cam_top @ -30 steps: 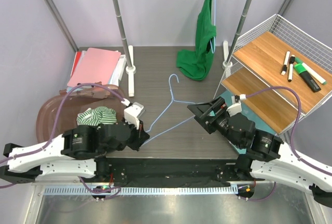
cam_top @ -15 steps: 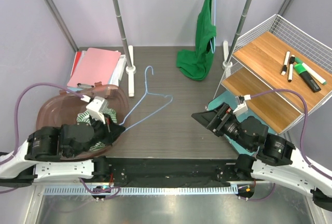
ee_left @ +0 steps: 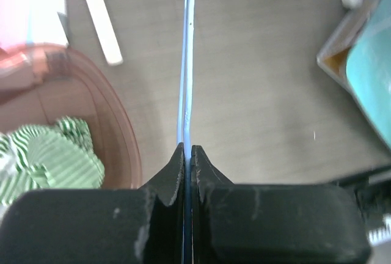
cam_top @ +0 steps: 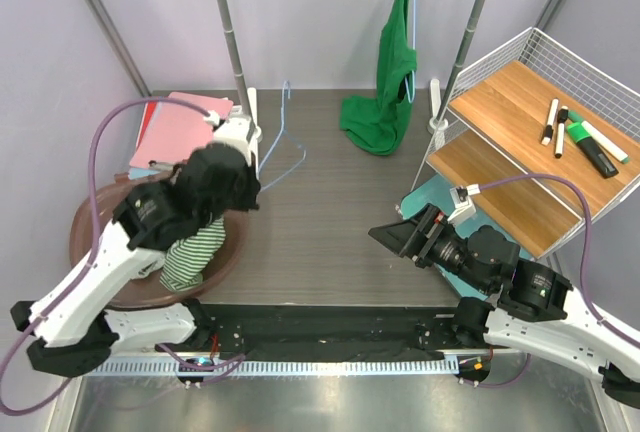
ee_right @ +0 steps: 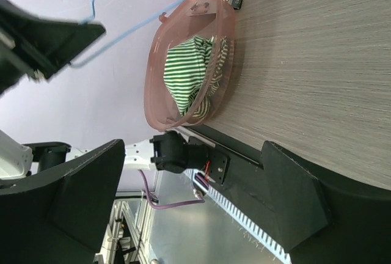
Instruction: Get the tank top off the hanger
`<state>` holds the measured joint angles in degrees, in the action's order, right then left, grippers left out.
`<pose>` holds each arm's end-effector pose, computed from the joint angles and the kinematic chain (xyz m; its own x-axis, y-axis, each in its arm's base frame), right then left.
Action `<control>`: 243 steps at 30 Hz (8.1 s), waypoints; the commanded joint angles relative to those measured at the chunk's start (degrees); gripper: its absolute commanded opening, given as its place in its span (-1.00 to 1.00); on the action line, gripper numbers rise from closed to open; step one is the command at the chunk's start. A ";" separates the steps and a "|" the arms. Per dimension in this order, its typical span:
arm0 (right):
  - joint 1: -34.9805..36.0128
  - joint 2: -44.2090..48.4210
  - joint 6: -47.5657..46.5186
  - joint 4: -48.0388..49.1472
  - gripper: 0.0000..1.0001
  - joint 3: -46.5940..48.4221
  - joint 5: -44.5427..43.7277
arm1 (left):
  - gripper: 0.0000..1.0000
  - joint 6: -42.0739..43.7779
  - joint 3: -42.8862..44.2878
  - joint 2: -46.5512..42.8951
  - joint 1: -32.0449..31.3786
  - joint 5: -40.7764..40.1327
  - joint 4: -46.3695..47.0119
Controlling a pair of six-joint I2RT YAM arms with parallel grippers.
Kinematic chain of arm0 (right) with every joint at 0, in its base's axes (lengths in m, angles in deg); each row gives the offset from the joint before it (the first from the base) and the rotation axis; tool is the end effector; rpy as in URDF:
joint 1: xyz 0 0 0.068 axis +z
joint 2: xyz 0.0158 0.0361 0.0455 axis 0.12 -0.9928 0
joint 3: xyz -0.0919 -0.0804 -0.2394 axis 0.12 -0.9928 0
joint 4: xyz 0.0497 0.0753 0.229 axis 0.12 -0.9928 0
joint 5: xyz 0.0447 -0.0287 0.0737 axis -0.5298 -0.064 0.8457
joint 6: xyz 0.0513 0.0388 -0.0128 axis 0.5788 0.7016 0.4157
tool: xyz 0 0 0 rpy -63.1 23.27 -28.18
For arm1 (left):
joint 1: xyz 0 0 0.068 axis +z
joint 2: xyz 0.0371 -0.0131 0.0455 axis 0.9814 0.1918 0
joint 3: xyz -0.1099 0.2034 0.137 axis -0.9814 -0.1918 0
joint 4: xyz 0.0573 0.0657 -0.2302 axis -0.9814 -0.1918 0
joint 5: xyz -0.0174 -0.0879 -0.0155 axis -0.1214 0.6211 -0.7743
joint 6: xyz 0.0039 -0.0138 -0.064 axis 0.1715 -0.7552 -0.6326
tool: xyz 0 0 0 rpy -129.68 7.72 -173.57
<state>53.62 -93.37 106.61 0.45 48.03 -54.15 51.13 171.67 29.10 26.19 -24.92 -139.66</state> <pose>0.0667 0.0905 0.3207 -0.6875 0.5445 -0.4805 -0.2164 0.4781 0.8513 0.1228 -0.1239 0.4195 -0.5597 -0.0042 -0.8287 0.2522 0.9517 -0.1752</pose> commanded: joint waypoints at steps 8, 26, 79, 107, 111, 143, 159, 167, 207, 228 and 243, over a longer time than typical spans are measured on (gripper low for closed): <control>-0.13 2.05 1.01 6.32 0.97 -2.85 0.81 | -1.00 9.94 29.51 13.95 12.66 11.49 8.39; -0.13 -0.68 -0.84 11.68 0.97 -2.49 5.03 | -1.00 -3.76 47.29 29.42 39.11 36.10 19.97; 11.82 -41.43 -40.03 12.04 0.96 17.45 -14.29 | 0.35 -2.37 9.42 3.86 44.14 42.35 20.70; -5.74 -78.63 -80.19 7.80 0.99 70.71 -52.88 | 0.40 -7.55 -25.39 -37.71 44.14 43.04 13.93; -8.30 -79.95 -87.74 16.48 0.99 72.57 -55.69 | 0.38 -7.90 -27.24 -38.42 44.05 44.89 13.92; -28.60 -90.06 -86.46 16.11 0.88 97.00 -41.66 | 0.40 -6.67 -31.02 -39.04 43.35 48.50 16.91; -34.67 -91.03 -75.20 9.57 0.56 97.53 -28.82 | 0.40 -6.24 -31.02 -39.13 43.35 48.50 15.68; -35.81 -91.64 -73.17 8.43 0.33 97.44 -27.58 | 0.40 -5.97 -31.37 -39.30 43.35 48.76 15.42; -37.31 -84.26 -54.98 4.12 -0.98 97.44 -17.30 | 0.40 -8.78 -33.13 -39.39 43.35 51.66 16.74; -36.78 -72.41 -50.41 2.10 -0.98 88.48 -7.98 | 0.41 -10.80 -34.36 -39.30 43.44 53.33 19.02; -22.91 -56.67 -53.84 2.98 -0.98 64.16 -12.19 | 0.44 -17.03 -39.37 -34.39 43.44 67.38 32.46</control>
<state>26.04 -156.91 54.04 -0.49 116.66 -63.15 37.86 133.68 -8.12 69.69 34.10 -115.49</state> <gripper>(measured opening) 0.057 0.719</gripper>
